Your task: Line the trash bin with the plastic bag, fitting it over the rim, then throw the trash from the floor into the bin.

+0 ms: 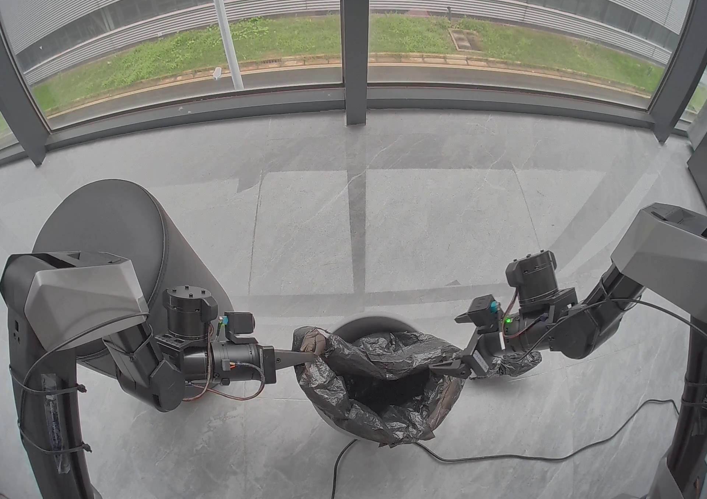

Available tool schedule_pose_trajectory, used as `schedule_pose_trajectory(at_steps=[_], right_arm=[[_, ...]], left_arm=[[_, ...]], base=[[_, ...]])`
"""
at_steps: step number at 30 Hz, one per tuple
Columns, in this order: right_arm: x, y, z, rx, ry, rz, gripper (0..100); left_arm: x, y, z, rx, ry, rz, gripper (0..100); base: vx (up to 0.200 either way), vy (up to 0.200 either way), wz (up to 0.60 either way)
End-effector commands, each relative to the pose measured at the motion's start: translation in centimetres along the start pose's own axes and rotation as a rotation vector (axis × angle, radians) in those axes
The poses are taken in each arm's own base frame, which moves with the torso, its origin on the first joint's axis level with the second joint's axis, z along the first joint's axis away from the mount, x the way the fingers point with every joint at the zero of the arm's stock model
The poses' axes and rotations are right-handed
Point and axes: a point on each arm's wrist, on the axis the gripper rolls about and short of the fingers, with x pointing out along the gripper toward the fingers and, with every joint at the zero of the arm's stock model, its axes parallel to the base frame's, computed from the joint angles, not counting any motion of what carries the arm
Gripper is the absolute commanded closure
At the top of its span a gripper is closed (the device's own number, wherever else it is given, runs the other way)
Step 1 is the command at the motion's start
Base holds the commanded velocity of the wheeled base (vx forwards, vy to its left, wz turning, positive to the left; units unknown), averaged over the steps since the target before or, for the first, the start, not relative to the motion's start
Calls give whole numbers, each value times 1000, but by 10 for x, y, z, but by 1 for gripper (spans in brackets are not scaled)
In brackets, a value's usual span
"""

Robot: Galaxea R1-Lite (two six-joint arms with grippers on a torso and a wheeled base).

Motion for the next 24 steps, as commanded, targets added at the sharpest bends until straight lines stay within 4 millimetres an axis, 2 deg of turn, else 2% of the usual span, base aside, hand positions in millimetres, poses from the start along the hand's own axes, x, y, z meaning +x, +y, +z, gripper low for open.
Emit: schedule_pose_trajectory(at_steps=[1,6,11,16,17,24], right_arm=[[17,25,21,-120,-36,62,0],[37,29,18,-155,-24,88,0],[44,26,9,-157,-2,89,0],[53,14,12,-159,-24,60,0],[57,9,19,-170,-47,46,0],[63,8,18,-186,-41,35,0]], left_arm=[[-3,-4,2,8,-5,1,100],[-2,-10,2,17,0,-10,100],[-1,-16,4,28,-3,-21,100],[-4,-19,2,25,4,-20,100],[-7,-22,-1,22,11,-21,100],[-11,-26,-4,18,17,-19,100]], base=[[0,0,0],[0,0,0],[0,0,0],[0,0,0],[0,0,0],[0,0,0]])
